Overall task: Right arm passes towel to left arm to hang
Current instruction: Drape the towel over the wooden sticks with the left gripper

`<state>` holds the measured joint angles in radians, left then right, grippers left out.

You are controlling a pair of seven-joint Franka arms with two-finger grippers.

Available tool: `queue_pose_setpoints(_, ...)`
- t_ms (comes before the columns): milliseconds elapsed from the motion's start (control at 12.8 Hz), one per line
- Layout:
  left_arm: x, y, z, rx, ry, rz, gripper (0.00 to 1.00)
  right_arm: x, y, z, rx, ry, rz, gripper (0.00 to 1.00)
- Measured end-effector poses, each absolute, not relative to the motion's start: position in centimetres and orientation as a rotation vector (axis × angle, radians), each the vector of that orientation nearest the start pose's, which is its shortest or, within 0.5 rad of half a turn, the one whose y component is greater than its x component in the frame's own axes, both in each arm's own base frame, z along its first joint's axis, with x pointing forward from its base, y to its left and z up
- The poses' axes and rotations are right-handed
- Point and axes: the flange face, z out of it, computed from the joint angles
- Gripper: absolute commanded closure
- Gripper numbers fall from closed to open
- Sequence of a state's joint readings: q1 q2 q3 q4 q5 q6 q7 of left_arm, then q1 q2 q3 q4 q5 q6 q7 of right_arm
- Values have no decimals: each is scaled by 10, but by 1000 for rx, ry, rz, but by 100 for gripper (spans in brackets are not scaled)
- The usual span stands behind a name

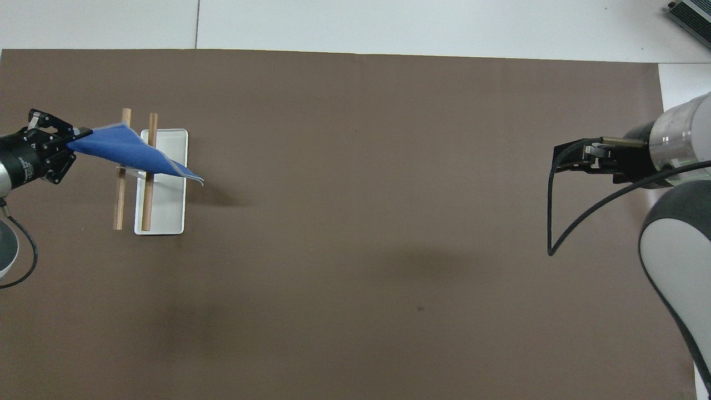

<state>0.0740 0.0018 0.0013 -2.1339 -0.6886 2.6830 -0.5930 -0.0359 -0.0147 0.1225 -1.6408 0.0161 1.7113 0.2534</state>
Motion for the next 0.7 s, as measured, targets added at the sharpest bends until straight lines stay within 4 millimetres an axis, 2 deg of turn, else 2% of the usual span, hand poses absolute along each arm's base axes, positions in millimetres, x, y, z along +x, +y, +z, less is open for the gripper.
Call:
queue_pose_setpoints(233, 576, 66, 464, 2060, 1435, 543, 100, 556, 37, 618, -3108, 247, -106, 0)
queue_pose_setpoints(389, 575, 71, 462, 2054, 1448, 550, 100, 551, 36, 621, -3112, 241, -84, 0)
queue_pose_setpoints(700, 570, 104, 457, 2019, 1518, 580, 100, 546, 35, 627, -3113, 244, -82, 0)
